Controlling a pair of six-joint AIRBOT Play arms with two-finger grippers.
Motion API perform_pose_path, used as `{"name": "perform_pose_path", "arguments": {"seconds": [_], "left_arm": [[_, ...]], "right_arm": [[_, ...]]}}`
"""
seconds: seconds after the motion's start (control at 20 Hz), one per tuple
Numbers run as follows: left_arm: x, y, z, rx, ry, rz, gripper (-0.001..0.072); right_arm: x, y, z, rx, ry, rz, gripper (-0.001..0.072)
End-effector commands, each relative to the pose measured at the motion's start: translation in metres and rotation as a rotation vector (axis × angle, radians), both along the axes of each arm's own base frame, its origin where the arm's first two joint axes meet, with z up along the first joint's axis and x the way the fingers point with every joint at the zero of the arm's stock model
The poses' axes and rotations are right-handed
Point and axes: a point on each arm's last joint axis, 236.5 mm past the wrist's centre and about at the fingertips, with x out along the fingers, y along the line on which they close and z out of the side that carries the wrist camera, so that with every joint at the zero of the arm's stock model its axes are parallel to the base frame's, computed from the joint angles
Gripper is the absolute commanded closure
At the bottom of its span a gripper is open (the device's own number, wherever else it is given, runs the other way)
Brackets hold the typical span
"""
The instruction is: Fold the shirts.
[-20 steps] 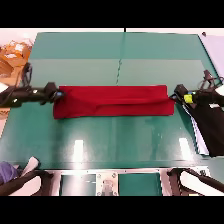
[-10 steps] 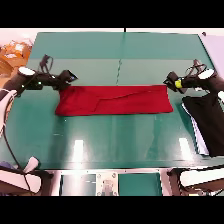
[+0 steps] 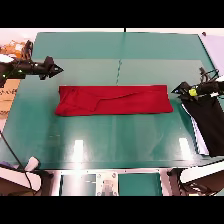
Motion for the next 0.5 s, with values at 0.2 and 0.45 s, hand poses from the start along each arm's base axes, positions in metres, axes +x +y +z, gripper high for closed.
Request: {"name": "perform_pose_path", "arguments": {"seconds": [0.2, 0.45], "left_arm": [[-0.031, -0.059, 0.000, -0.012, 0.054, -0.189, 0.0686], [-0.040, -0.123, -0.009, 0.057, 0.032, -0.279, 0.0686]], "right_arm": [[-0.011, 0.077, -0.048, 0.230, 0.059, 0.229, 0.0254], [0.003, 0.083, 0.004, 0.242, -0.011, 0.338, 0.0697]]}}
